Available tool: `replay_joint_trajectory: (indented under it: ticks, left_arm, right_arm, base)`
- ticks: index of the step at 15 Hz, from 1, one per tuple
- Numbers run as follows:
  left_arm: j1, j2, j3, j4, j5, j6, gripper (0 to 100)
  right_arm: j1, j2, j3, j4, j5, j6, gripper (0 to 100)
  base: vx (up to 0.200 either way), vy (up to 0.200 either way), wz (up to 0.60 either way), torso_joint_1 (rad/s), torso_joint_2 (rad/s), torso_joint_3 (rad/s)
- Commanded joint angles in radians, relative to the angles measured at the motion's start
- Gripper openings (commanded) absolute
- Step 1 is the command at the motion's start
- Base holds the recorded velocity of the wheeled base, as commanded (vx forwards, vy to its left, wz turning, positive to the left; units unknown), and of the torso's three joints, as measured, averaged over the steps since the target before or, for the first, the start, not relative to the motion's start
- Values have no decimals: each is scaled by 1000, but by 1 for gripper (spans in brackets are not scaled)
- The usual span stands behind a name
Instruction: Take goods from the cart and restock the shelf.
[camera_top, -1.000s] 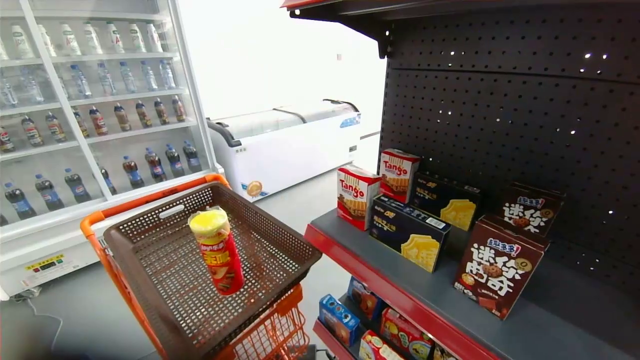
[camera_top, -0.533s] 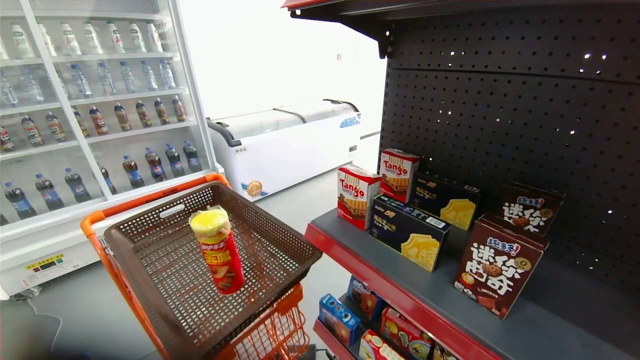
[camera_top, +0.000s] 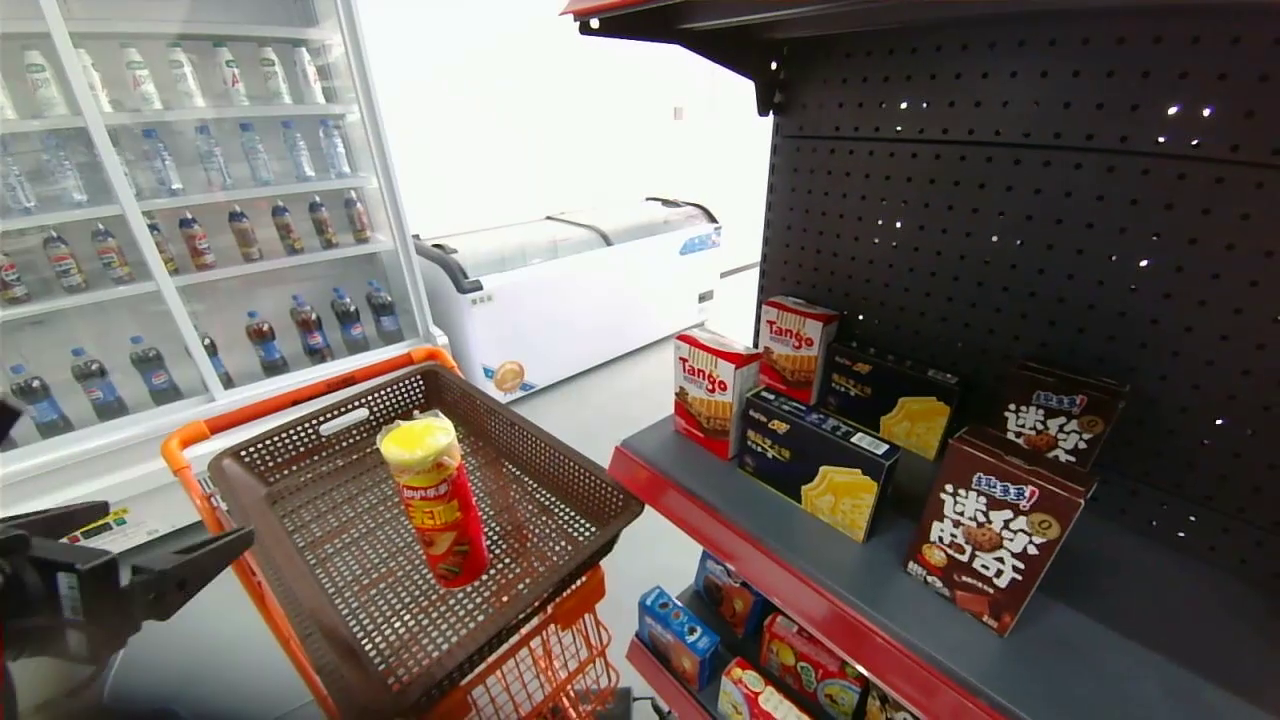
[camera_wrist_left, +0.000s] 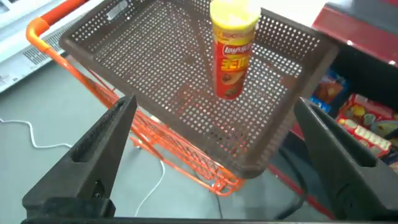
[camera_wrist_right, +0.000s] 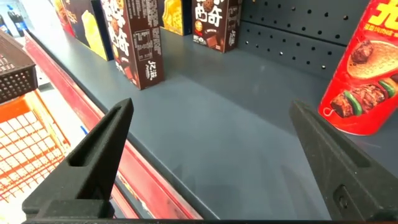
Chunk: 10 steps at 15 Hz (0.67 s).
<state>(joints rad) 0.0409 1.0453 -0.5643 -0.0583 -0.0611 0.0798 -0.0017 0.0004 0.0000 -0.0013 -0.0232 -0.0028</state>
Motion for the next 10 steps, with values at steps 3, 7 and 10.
replay_joint_trajectory:
  ticks: [3,7,10]
  left_arm:
    - [19,309,29,-195,-16,49,100]
    - [-59,490,75,-497,-14,40,100]
    - [-95,599,93,-620,-13,31,100]
  right_arm:
    - [0,1,0,0,0,0,100]
    - [0,0,0,0,0,0,100]
    - [0,1,0,0,0,0,100]
  base:
    - [0,0,0,0,0,0]
    - [0,0,0,0,0,0]
    - [0,0,0,0,0,0]
